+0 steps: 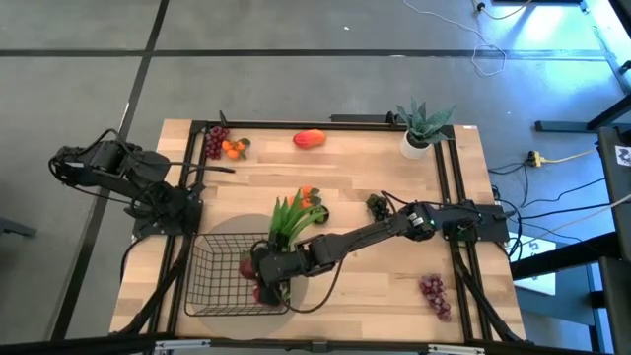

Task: Build produce basket
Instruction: Put the red apple into the black wire basket

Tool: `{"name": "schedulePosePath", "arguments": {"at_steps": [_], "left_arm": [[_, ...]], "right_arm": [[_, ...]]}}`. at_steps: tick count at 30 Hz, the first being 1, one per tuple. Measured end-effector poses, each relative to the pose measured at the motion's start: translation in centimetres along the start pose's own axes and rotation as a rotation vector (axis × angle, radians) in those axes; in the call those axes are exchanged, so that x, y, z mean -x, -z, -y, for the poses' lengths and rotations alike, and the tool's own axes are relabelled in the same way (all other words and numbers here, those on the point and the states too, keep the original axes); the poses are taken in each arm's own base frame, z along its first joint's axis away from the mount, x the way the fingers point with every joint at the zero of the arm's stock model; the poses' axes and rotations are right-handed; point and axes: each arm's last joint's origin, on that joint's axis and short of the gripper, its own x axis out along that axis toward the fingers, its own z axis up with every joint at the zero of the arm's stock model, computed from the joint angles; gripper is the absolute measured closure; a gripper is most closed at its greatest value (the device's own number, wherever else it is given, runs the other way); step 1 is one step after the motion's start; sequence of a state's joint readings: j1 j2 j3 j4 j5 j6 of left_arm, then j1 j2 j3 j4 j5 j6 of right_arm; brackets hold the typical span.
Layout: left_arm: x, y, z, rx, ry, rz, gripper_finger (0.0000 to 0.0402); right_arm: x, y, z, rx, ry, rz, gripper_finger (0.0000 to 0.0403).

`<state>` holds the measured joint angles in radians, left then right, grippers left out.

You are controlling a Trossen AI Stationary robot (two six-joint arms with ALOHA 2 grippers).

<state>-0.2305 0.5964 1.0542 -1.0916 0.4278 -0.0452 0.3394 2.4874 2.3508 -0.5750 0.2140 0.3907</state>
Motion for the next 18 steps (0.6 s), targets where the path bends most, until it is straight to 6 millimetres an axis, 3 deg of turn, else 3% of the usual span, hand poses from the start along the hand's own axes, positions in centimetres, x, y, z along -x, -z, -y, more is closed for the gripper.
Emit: {"name": "schedulePosePath", "arguments": {"at_steps": [10,18], "left_arm": [[-0.01,0.00,0.00,0.001,0.000,0.000,0.0335],[0.00,0.00,0.00,0.000,0.000,0.000,0.0335]], "right_arm": [[-0.19,-0.16,0.67,-0.090,-0.082,-0.051,0.0163],[-0.21,-0.17,0.76,-0.066,-0.077,-0.050,0.0206]]}}
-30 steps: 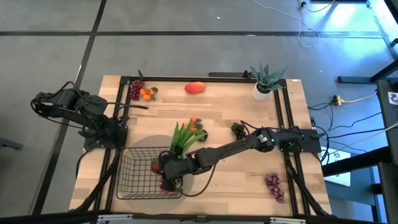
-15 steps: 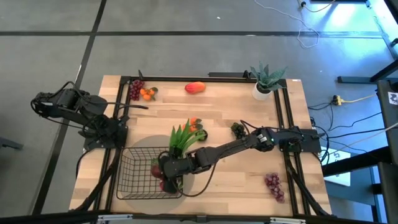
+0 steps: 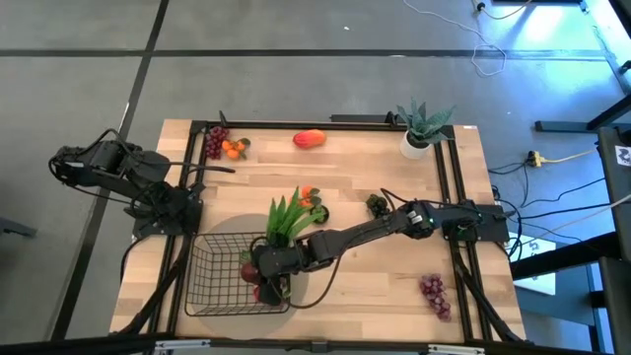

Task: Build produce basket
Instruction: Put the red apple into the black wire basket, then put the orange mango into the black wire basket

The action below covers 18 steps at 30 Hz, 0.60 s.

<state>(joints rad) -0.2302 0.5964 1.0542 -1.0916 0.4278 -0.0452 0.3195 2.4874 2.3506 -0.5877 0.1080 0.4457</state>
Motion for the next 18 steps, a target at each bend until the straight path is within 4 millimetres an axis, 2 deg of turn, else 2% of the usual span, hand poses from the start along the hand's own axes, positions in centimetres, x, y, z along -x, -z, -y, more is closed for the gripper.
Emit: {"name": "schedulePosePath", "arguments": {"at_steps": [10,18], "left_arm": [[-0.01,0.00,0.00,-0.003,0.000,0.000,0.0335],[0.00,0.00,0.00,-0.003,0.000,0.000,0.0335]], "right_arm": [[-0.07,-0.27,0.63,-0.029,0.012,0.003,0.0098],[-0.05,-0.56,0.61,0.020,0.003,0.026,0.0080]]}}
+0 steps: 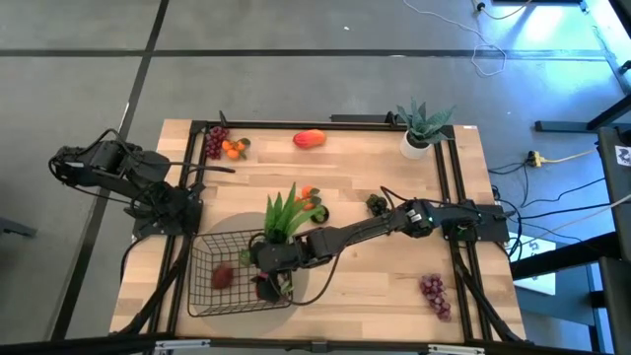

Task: Build produce basket
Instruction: Put the orange mango into the black wire basket

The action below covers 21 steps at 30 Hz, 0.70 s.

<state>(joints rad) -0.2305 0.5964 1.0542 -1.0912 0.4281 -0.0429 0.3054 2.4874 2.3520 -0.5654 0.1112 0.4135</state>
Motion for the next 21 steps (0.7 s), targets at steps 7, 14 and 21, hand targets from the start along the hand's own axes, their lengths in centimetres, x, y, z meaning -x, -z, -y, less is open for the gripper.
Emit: {"name": "schedulePosePath", "arguments": {"at_steps": [7,14,21], "left_arm": [[0.0,0.0,0.0,0.001,0.000,-0.001,0.0335],[0.0,0.2,0.0,0.012,-0.001,-0.021,0.0335],[0.0,0.7,0.0,0.040,-0.003,-0.071,0.0335]], "right_arm": [[1.6,-1.3,-0.9,0.053,-0.071,0.054,0.0080],[5.0,-2.5,-2.9,0.131,-0.039,0.131,0.0080],[7.5,-2.9,-4.4,0.200,0.028,0.185,0.0079]]}}
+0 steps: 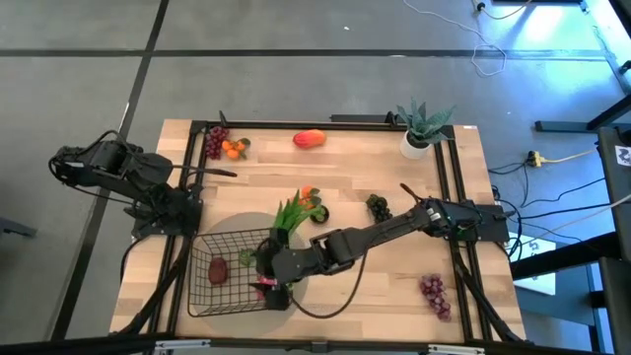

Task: Build produce basket
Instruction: Put the orange mango into the black wire basket

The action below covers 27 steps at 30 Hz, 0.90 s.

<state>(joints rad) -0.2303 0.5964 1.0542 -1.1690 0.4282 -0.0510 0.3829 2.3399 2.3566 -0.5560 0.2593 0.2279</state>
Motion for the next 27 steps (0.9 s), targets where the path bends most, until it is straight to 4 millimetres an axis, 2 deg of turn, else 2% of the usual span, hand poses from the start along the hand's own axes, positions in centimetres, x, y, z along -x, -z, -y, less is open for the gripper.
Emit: {"name": "schedulePosePath", "arguments": {"at_steps": [6,13,19,23,27], "left_arm": [[0.0,0.0,-0.1,0.088,-0.030,0.004,0.0335],[-0.7,0.3,-0.6,0.268,-0.083,-0.002,0.0335],[-2.7,1.2,-1.7,0.493,-0.146,-0.020,0.0335],[-3.4,1.0,-2.3,0.536,-0.215,0.046,0.0335],[-3.4,0.1,-2.5,0.542,-0.258,0.170,0.0335]], "right_arm": [[2.5,-1.1,-1.1,0.038,0.027,0.029,0.0079],[6.8,-2.3,-1.5,0.070,0.084,0.000,0.0079],[10.8,-2.8,-0.9,0.106,0.114,-0.077,0.0079],[13.6,-3.3,0.0,0.123,0.129,-0.125,0.0079],[16.7,-3.4,1.2,0.146,0.161,-0.189,0.0079]]}}
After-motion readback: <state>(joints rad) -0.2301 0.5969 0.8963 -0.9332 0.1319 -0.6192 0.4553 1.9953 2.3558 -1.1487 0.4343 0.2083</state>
